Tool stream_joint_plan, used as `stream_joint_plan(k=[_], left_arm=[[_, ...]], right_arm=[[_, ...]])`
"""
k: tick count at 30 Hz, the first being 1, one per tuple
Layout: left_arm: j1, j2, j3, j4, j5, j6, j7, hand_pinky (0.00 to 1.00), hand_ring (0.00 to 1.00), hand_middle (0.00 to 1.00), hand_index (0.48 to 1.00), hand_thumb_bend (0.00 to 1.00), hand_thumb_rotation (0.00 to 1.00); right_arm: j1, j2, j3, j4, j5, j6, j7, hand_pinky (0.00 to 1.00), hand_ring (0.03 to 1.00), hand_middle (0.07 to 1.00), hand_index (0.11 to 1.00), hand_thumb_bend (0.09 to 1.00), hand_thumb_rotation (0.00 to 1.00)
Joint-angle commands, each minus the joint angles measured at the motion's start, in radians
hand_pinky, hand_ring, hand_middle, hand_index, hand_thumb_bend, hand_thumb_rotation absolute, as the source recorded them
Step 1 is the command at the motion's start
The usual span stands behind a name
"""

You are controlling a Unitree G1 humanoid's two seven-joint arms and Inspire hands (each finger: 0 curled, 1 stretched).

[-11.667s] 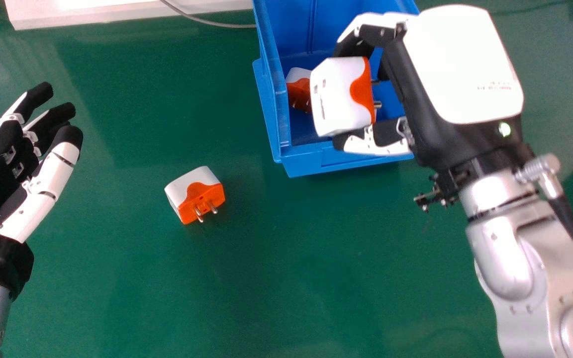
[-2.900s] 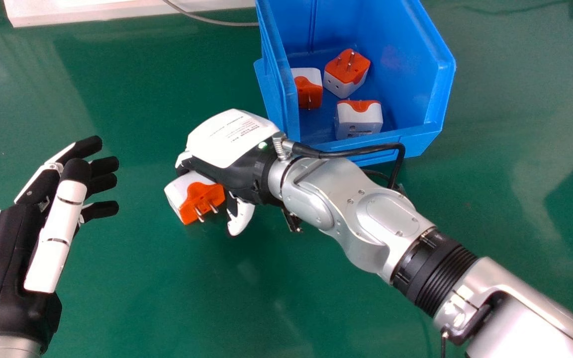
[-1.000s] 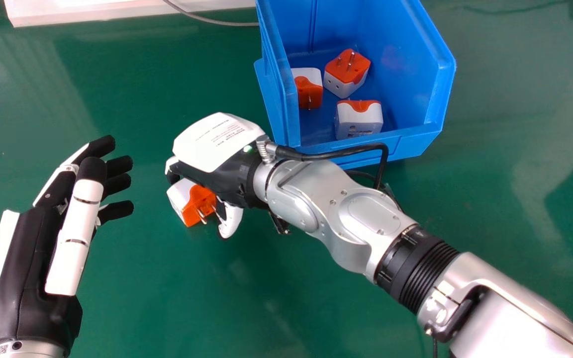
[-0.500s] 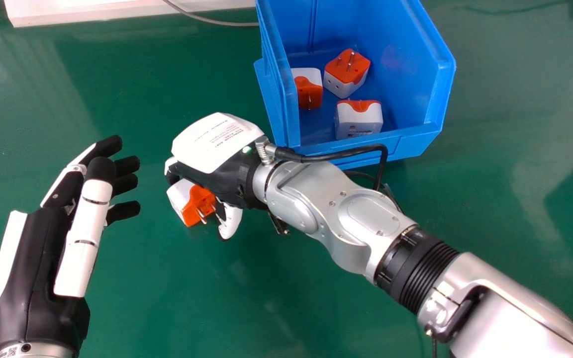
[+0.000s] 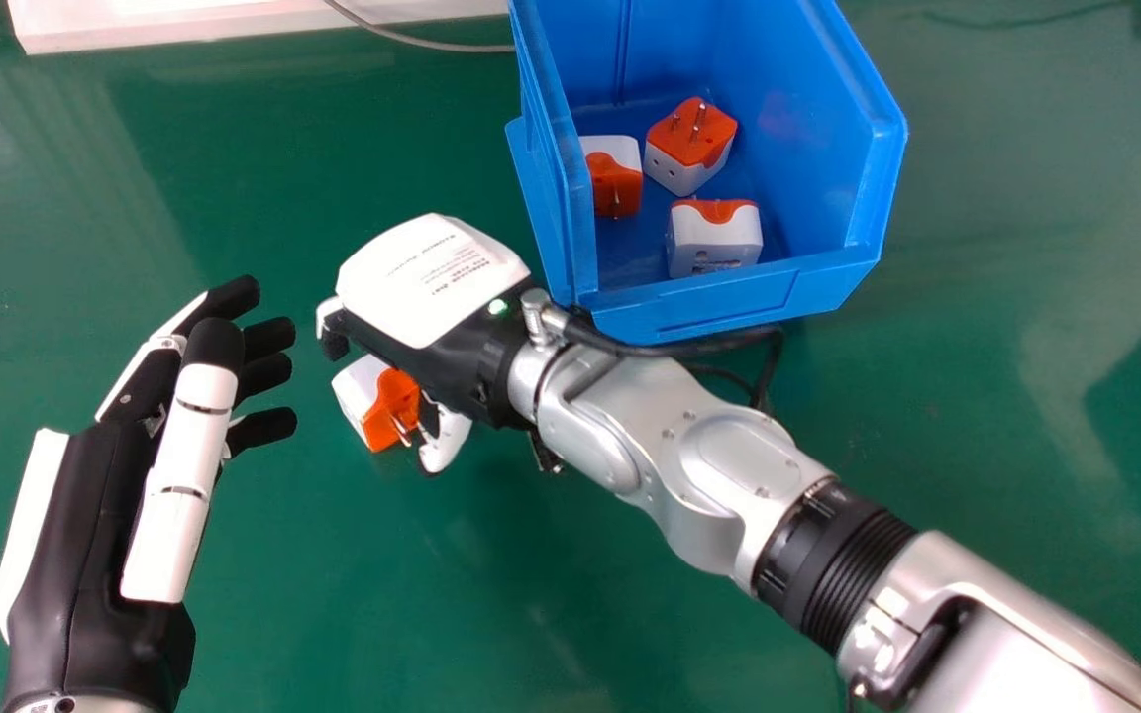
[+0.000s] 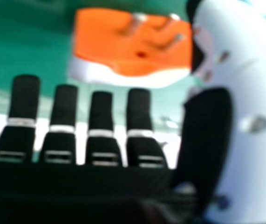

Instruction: Pick all objects and put in blue box

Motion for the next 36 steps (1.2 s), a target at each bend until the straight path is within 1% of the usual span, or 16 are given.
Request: stream_joint_plan(k=[1,3,4,6,7,9,12,15,18,19,22,23,24,26,32,36], left_arm=[[0.013,-0.010,-0.008,-0.039,-0.004,0.005,0.008,0.74,0.82,0.81,0.843,0.59,0.90],[0.018,-0.014,-0.013,-0.047,-0.004,0.010,0.009,0.74,0.82,0.81,0.842,0.59,0.90],[0.020,-0.016,-0.015,-0.051,-0.004,0.013,0.009,0.74,0.82,0.81,0.842,0.59,0.90],[0.025,-0.019,-0.018,-0.061,-0.003,0.020,0.010,0.74,0.82,0.81,0.843,0.59,0.90],[0.027,-0.020,-0.020,-0.065,-0.002,0.022,0.010,0.74,0.82,0.81,0.843,0.59,0.90],[0.030,-0.022,-0.020,-0.069,-0.003,0.025,0.010,0.74,0.82,0.81,0.843,0.59,0.90],[0.033,-0.023,-0.022,-0.077,-0.002,0.030,0.010,0.74,0.82,0.81,0.843,0.58,0.90],[0.036,-0.024,-0.023,-0.080,-0.002,0.034,0.010,0.75,0.82,0.81,0.844,0.58,0.90],[0.041,-0.024,-0.024,-0.089,-0.004,0.037,0.010,0.75,0.82,0.81,0.844,0.58,0.90],[0.042,-0.024,-0.024,-0.092,-0.004,0.039,0.010,0.75,0.82,0.81,0.844,0.58,0.90],[0.044,-0.023,-0.024,-0.097,-0.004,0.041,0.010,0.75,0.82,0.81,0.844,0.58,0.90],[0.045,-0.023,-0.023,-0.097,-0.006,0.041,0.010,0.75,0.82,0.81,0.844,0.58,0.90],[0.045,-0.023,-0.023,-0.098,-0.007,0.042,0.010,0.75,0.82,0.81,0.844,0.58,0.90],[0.045,-0.023,-0.023,-0.098,-0.008,0.042,0.010,0.75,0.82,0.81,0.845,0.58,0.90],[0.045,-0.022,-0.022,-0.095,-0.007,0.039,0.009,0.75,0.82,0.81,0.845,0.58,0.90],[0.038,-0.020,-0.019,-0.092,-0.005,0.041,0.010,0.75,0.82,0.81,0.845,0.58,0.90]], right_arm=[[-0.001,0.000,-0.010,-0.001,0.002,-0.024,-0.078,0.39,0.495,0.562,0.601,0.563,0.04],[0.005,-0.001,-0.007,0.007,-0.003,-0.033,-0.119,0.29,0.369,0.443,0.555,0.546,0.07],[0.006,-0.001,-0.004,0.013,-0.007,-0.035,-0.139,0.29,0.369,0.443,0.555,0.546,0.07],[0.010,0.000,0.002,0.019,-0.013,-0.036,-0.169,0.22,0.283,0.363,0.526,0.535,0.09],[0.011,0.000,0.003,0.022,-0.015,-0.036,-0.178,0.22,0.283,0.363,0.526,0.535,0.09],[0.013,0.002,0.004,0.029,-0.014,-0.035,-0.192,0.18,0.233,0.313,0.507,0.528,0.10],[0.017,0.002,0.003,0.031,-0.015,-0.033,-0.204,0.18,0.219,0.293,0.495,0.523,0.10],[0.021,-0.001,-0.001,0.026,-0.010,-0.034,-0.202,0.18,0.218,0.325,0.494,0.522,0.07],[0.023,-0.004,-0.005,0.025,-0.005,-0.038,-0.203,0.18,0.218,0.325,0.494,0.522,0.07],[0.024,-0.004,-0.006,0.024,-0.004,-0.039,-0.202,0.20,0.247,0.353,0.501,0.520,0.05],[0.027,-0.006,-0.008,0.019,-0.001,-0.040,-0.205,0.20,0.247,0.353,0.501,0.520,0.05],[0.029,-0.006,-0.008,0.017,0.001,-0.040,-0.205,0.24,0.280,0.385,0.501,0.516,0.04],[0.029,-0.006,-0.009,0.016,0.002,-0.040,-0.204,0.24,0.280,0.385,0.501,0.516,0.04],[0.030,-0.006,-0.009,0.015,0.003,-0.039,-0.204,0.27,0.306,0.411,0.502,0.513,0.03],[0.031,-0.003,-0.010,0.014,0.006,-0.041,-0.209,0.31,0.343,0.445,0.507,0.508,0.02],[0.020,0.003,-0.014,0.017,0.008,-0.040,-0.208,0.33,0.375,0.475,0.519,0.503,0.01]])
